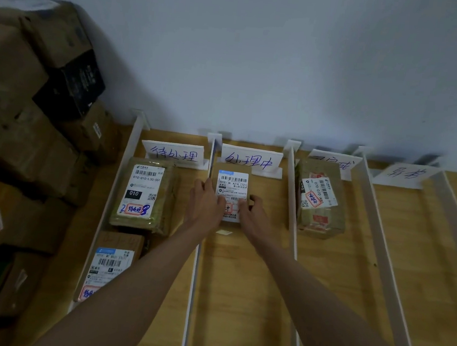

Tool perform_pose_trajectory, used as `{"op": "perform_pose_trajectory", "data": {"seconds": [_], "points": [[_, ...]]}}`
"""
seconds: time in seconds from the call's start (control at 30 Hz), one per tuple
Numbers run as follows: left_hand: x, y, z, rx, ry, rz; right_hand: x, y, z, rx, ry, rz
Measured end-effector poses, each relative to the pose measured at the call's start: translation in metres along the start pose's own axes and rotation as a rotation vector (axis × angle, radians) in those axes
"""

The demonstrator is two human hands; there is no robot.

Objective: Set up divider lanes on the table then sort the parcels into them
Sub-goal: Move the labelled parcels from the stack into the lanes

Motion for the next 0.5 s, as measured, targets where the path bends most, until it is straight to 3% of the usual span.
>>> {"op": "perform_pose_trajectory", "data": {"seconds": [0.27,0.5], "points": [[0.038,0.029,0.034,-0.155,-0.037,-0.132,0.054,-0.030,0.022,0.294,0.129,0.189],[0.103,0.052,0.102,-0.333,0.007,-0.191,0.132,-0.061,0.015,0.479,0.130,0.374]]}}
Point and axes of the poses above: each hand's wrist, its own x-axis away from the middle knuckle, its own z-axis out of the back of the hand, y = z × x, the point moved 10 cm from there along -x, towards the middle knuckle, and after that the axes turned 11 degrees about -z, right-handed, at the moved point
